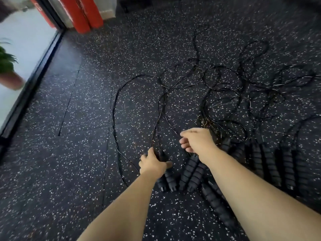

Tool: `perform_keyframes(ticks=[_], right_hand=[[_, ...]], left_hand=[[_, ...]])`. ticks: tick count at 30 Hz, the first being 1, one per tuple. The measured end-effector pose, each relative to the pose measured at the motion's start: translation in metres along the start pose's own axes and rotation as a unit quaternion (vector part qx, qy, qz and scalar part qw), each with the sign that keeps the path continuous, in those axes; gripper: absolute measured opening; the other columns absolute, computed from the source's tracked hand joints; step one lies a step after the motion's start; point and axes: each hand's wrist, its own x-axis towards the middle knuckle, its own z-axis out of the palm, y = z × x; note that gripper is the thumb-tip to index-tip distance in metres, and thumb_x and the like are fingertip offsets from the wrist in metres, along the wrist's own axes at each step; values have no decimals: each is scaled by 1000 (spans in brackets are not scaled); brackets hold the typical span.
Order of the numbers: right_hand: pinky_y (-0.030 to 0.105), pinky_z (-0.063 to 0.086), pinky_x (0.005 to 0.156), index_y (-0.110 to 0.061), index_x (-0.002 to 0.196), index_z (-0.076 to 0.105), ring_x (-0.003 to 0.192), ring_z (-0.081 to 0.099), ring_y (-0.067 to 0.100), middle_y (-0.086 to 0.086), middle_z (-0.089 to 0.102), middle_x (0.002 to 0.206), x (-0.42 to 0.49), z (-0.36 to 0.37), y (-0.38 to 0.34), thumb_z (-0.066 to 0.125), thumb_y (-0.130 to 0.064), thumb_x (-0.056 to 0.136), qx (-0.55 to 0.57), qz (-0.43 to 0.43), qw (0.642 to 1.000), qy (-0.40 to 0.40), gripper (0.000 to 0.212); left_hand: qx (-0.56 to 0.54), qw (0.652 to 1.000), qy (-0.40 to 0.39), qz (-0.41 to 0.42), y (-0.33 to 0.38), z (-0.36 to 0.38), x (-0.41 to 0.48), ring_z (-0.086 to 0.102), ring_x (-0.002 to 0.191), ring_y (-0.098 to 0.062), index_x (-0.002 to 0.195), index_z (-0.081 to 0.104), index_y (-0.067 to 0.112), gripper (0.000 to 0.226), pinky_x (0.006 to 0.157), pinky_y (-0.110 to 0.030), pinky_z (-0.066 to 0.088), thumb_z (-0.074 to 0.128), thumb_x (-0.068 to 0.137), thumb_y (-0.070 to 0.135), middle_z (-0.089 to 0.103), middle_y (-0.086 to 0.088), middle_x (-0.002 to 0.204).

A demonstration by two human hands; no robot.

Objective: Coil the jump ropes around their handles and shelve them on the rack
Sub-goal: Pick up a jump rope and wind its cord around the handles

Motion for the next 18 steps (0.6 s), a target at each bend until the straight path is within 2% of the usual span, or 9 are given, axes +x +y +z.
perform_keyframes(ticks=[2, 4, 6, 13, 16, 18], right_hand=[[20, 42, 44, -11, 79, 64, 49, 54, 12, 3, 64, 61, 10, 2, 10, 58, -7, 90, 10, 6, 1000, 4, 14], [21, 41, 45, -12, 77, 64, 50, 54, 13, 4, 64, 62, 18, 4, 19, 58, -7, 91, 10, 11, 1000, 6, 15], [21, 42, 45, -12, 76, 63, 50, 54, 12, 4, 64, 63, 23, 7, 25, 58, -7, 91, 7, 15, 1000, 2, 17], [20, 43, 45, -11, 80, 65, 51, 55, 12, 4, 65, 64, 27, 11, 33, 58, -7, 91, -7, 18, 1000, 2, 14], [21, 42, 47, -9, 84, 66, 52, 55, 13, 4, 65, 65, 25, 11, 33, 57, -7, 91, -8, 21, 1000, 0, 12], [21, 43, 47, -9, 85, 66, 53, 55, 13, 4, 65, 66, 23, 11, 34, 56, -6, 91, -12, 23, 1000, -1, 12]], left_hand=[[20, 1000, 1, -14, -3, 12, 10, 18, 145, -32, 157, 7, 27, 114, 115, -46, 27, 82, 75, 50, 17, -11, 158], [42, 999, 9, -19, -4, 22, 18, 17, 146, -31, 157, 3, 26, 121, 115, -47, 28, 82, 71, 55, 13, -10, 160], [92, 996, 17, -10, -6, 30, 23, 19, 145, -30, 156, 4, 26, 120, 113, -46, 29, 82, 70, 57, 15, -10, 159], [242, 968, 37, 53, -23, 36, 26, 31, 135, -28, 144, 24, 30, 95, 107, -41, 36, 81, 71, 51, 27, -7, 146], [266, 960, 39, 71, -30, 31, 24, 35, 133, -27, 144, 23, 31, 92, 106, -40, 35, 79, 73, 51, 29, -5, 144], [270, 958, 43, 81, -33, 31, 24, 36, 134, -28, 147, 16, 33, 96, 108, -42, 35, 77, 75, 50, 30, -6, 147]])
